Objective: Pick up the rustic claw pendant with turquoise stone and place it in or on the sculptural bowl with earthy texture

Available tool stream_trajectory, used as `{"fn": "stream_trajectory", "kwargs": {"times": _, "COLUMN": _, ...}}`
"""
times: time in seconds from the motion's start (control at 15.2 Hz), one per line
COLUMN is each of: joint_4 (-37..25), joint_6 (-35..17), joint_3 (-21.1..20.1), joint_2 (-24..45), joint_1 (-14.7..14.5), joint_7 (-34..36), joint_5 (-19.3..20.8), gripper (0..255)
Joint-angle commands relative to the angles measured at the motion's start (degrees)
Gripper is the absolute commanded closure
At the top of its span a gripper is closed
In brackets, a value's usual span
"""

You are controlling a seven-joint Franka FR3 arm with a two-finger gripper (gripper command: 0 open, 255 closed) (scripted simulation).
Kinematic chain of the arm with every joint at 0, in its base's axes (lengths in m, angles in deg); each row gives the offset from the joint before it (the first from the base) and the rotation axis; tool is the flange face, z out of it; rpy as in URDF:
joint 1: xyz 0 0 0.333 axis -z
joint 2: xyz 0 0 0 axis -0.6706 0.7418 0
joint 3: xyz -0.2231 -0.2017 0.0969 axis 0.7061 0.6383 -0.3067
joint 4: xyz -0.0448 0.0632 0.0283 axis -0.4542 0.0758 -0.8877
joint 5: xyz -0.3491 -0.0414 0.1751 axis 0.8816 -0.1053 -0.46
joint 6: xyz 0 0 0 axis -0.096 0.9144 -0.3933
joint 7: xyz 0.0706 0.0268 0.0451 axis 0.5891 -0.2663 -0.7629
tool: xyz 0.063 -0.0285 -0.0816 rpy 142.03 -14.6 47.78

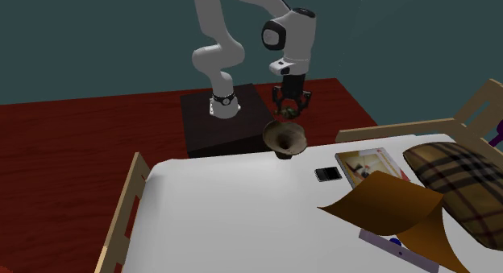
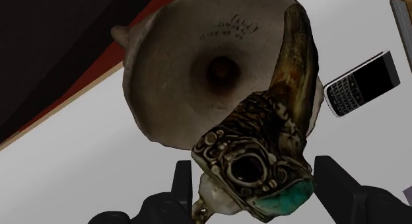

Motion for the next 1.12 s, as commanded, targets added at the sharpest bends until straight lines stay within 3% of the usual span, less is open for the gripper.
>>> {"fn": "stream_trajectory", "kwargs": {"times": 0.0, "joint_4": 1.1, "joint_6": -1.5, "joint_3": -0.2, "joint_2": 0.4, "joint_1": 0.0, "joint_7": 0.3, "joint_5": 0.1, "gripper": 255}}
{"fn": "stream_trajectory", "kwargs": {"times": 0.79, "joint_4": 5.7, "joint_6": -12.4, "joint_3": -2.2, "joint_2": 7.1, "joint_1": 1.4, "joint_7": 3.5, "joint_5": 3.0, "gripper": 255}}
{"fn": "stream_trajectory", "kwargs": {"times": 1.06, "joint_4": 5.7, "joint_6": -12.4, "joint_3": -2.2, "joint_2": 7.1, "joint_1": 1.4, "joint_7": 3.5, "joint_5": 3.0, "gripper": 255}}
